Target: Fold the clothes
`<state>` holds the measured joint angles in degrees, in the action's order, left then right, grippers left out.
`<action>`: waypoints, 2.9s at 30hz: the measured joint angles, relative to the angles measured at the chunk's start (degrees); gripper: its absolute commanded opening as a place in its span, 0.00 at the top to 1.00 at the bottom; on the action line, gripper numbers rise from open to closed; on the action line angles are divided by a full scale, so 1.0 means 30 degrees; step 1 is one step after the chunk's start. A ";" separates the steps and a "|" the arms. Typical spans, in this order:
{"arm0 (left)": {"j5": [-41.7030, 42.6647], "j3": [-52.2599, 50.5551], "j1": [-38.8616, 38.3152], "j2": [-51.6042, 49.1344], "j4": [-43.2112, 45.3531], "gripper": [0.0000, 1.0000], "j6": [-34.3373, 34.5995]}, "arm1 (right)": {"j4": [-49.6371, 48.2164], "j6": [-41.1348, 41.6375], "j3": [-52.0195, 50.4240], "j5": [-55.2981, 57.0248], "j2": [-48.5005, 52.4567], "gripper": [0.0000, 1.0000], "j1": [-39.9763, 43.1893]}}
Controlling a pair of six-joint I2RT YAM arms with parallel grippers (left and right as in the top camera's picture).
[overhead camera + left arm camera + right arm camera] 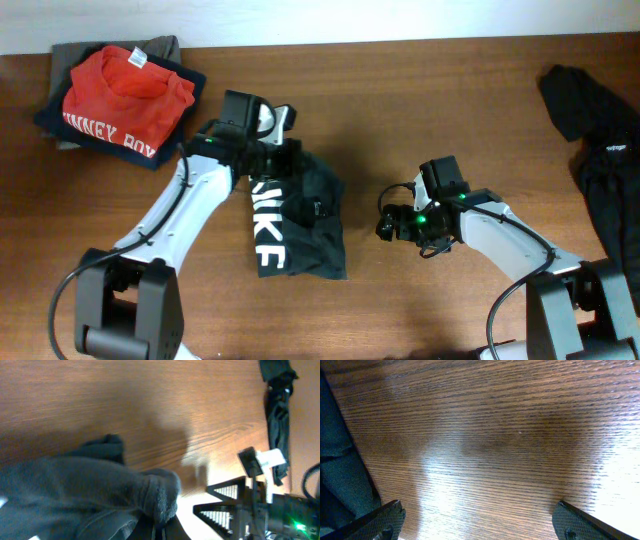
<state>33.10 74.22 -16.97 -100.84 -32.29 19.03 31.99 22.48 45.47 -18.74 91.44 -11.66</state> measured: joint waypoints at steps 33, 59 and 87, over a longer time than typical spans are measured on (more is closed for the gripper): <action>-0.3650 0.0080 -0.3366 -0.2601 0.6411 0.40 0.2535 | -0.0058 0.0000 -0.0015 0.0007 0.0000 0.01 0.0000; -0.4925 0.2040 -0.0335 0.2106 -1.1438 0.19 -0.0051 | -0.0219 0.0007 -0.0146 0.0007 -0.0087 0.01 0.0000; -0.4422 -0.1421 -0.4167 -0.0736 -0.5391 0.68 0.1902 | -0.0182 0.0007 -0.0146 0.0007 -0.0087 0.01 0.0000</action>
<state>19.84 69.95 -29.47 -103.04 -48.47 24.73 31.44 22.50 45.04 -18.72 91.18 -11.66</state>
